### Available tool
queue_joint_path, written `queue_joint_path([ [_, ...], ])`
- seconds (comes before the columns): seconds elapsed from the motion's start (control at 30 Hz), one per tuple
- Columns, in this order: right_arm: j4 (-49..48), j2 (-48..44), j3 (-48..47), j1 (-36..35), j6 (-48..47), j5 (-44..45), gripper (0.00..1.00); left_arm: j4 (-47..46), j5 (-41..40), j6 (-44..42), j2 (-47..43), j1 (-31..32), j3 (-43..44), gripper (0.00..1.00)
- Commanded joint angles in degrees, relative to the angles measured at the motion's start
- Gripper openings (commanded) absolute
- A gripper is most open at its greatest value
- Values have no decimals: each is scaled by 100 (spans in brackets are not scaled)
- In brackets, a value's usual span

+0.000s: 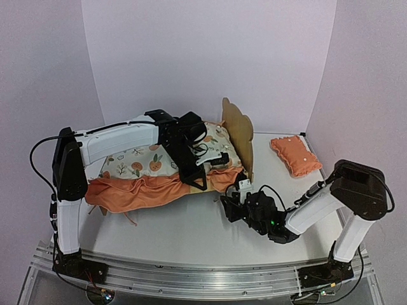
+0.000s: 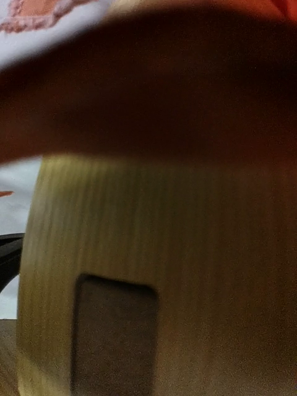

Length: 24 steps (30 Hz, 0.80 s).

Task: Set up the pet bed

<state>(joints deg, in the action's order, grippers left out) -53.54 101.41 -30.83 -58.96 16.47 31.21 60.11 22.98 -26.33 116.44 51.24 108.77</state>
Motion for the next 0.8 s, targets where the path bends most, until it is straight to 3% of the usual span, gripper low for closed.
queue_joint_path([
  [0.0,-891,480,-325,40,-229,447,47,-558,314,-101,-469,36,700,0],
  [0.13,-1688,916,-407,45,43,546,47,-620,477,152,-472,35,715,0],
  [0.33,-2266,1144,-619,39,37,1308,30,-663,808,580,-434,35,844,0],
  [0.43,-2269,1204,-714,37,-97,1361,15,-682,800,596,-424,30,867,0],
  [0.5,-2274,1223,-648,41,4,1385,0,-683,762,596,-427,20,907,0],
  [0.63,-2268,1096,-369,38,118,1333,0,-754,699,602,-421,-112,806,0],
  [0.77,-1864,604,116,30,308,735,0,-879,447,506,-398,-353,693,0],
])
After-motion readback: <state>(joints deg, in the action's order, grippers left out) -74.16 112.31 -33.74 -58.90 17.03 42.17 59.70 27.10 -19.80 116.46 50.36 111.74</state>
